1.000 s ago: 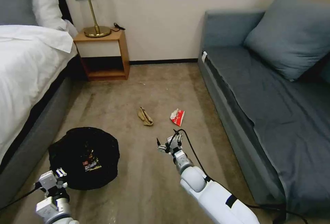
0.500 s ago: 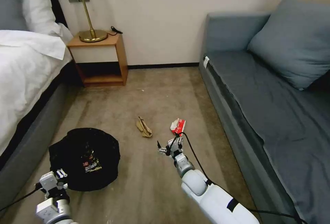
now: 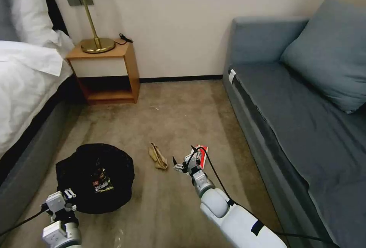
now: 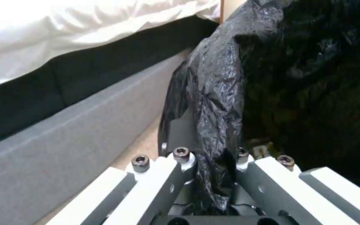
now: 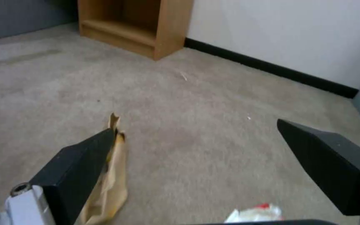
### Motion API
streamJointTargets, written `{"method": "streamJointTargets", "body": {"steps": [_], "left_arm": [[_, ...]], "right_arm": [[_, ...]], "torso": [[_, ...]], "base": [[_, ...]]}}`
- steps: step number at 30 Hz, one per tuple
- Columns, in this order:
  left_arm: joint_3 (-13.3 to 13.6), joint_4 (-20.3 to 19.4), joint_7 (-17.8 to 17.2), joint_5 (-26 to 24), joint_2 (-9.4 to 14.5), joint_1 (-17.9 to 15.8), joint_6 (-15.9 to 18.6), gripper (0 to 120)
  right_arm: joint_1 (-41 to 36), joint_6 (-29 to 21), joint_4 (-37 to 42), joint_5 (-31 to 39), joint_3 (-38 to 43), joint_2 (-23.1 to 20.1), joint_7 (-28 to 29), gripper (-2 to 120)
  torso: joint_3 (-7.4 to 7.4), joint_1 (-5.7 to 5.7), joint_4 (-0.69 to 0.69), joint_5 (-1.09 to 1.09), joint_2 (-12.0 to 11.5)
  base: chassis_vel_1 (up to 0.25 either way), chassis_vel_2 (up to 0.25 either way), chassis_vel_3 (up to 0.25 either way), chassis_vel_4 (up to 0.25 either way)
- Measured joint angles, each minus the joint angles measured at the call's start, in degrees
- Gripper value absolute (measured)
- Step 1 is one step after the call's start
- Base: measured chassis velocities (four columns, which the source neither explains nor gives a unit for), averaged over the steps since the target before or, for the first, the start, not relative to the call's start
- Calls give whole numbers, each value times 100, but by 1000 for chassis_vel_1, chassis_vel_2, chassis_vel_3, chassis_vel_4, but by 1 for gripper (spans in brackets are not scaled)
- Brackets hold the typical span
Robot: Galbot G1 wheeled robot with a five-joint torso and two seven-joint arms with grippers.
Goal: Pick up the trash bin, then pick up the garbage on the floor and place it into the trash bin.
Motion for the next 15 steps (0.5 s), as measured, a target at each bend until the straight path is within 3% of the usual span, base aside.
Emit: {"method": "streamJointTargets", "body": {"steps": [8, 15], "left_arm": [[-9, 107, 0, -37, 10, -73, 0, 3], [-21, 108, -1, -41, 14, -89, 0, 3]], "right_arm": [[14, 141, -107, -43, -6, -2, -175, 100], [39, 266, -42, 134, -67, -128, -682, 100]], "torso": [[0, -1, 0, 0, 0], [1, -1, 0, 0, 0]], "base": [[-152, 144, 144, -151], [-131, 147, 149, -139]]}}
